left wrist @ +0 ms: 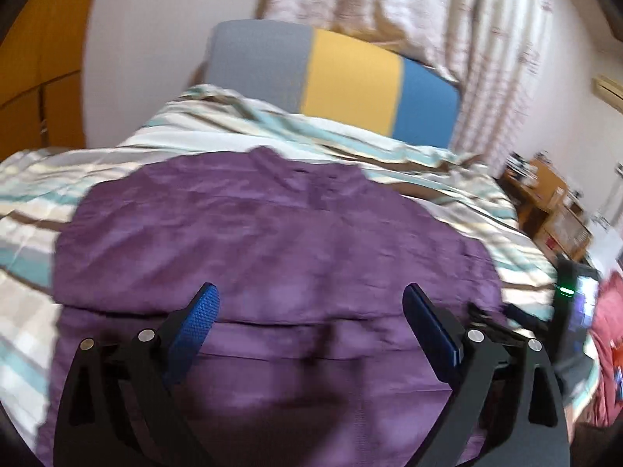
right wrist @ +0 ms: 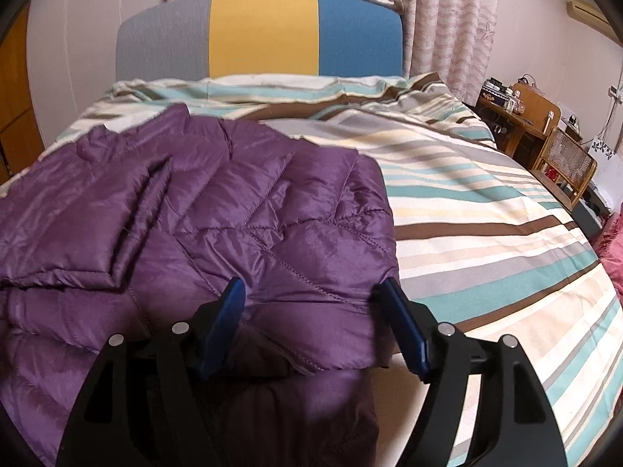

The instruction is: Fold large clothes

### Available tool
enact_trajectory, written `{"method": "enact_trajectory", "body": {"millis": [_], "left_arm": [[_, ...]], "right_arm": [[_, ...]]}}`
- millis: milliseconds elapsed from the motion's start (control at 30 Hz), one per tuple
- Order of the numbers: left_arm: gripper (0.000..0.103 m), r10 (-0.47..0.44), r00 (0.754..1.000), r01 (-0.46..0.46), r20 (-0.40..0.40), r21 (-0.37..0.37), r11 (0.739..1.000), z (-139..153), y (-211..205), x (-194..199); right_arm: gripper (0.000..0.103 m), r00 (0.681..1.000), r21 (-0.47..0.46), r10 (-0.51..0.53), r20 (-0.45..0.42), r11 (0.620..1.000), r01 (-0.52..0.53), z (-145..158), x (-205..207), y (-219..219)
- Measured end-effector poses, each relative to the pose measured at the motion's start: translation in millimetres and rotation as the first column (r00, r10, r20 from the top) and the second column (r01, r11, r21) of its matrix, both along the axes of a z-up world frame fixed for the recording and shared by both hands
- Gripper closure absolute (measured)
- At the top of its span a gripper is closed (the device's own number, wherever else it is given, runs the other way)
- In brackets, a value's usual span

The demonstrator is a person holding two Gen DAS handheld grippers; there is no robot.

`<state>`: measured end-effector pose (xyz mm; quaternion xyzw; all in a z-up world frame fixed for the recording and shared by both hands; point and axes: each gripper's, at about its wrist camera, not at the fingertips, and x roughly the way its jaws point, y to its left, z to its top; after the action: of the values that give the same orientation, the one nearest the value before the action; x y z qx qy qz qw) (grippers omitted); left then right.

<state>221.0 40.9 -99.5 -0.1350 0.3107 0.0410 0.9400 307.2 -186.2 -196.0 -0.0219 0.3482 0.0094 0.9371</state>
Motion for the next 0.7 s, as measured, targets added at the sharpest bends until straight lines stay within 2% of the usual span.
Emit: {"method": "enact_trajectory", "body": {"millis": [67,167,267,367,467,533,600,700], "left_arm": [[0.009,0.051,0.999,-0.050,-0.019,0.023,0.998,-0.8,20.7,-0.6],[0.009,0.130,0.991,-0.127,-0.034,0.078,0.989,-0.4,53.5,-0.2],[0.009,0.207,0.977,-0.198,-0.060,0.129,0.972,-2.6,84.4,9.8],[0.009,0.245,0.962,-0.225,-0.119,0.159,0.961,-13.0,105.8,19.8],[0.009,0.271,0.946,-0.240,-0.176,0.181,0.954,-28.3,120.8,28.3],[0.009,0.290,0.935,-0.253,-0.206,0.188,0.949,-41.8,130.3,28.9],[0.008,0.290,0.930,-0.263,-0.224,0.144,0.954,-53.6,140.2,26.9],[0.003,0.291,0.924,-0.280,-0.247,0.080,0.957,-64.0,152.7,29.3]], "right_arm": [[0.031,1.000,0.018,0.027,0.010,0.999,-0.027,6.7,-2.7,0.8],[0.031,0.996,-0.007,0.084,0.032,0.996,-0.084,22.9,-5.7,13.4],[0.031,0.985,0.010,0.158,0.072,0.987,-0.159,45.3,-4.2,38.7],[0.031,0.974,0.002,0.214,0.076,0.977,-0.215,53.6,5.8,69.5],[0.031,0.971,-0.047,0.234,0.052,0.972,-0.232,46.7,21.5,95.3],[0.030,0.978,-0.092,0.207,0.020,0.975,-0.204,32.9,33.6,103.1],[0.029,0.983,-0.101,0.182,-0.015,0.978,-0.183,16.2,42.9,103.3],[0.026,0.983,-0.060,0.177,-0.050,0.982,-0.180,-0.6,50.1,98.1]]}}
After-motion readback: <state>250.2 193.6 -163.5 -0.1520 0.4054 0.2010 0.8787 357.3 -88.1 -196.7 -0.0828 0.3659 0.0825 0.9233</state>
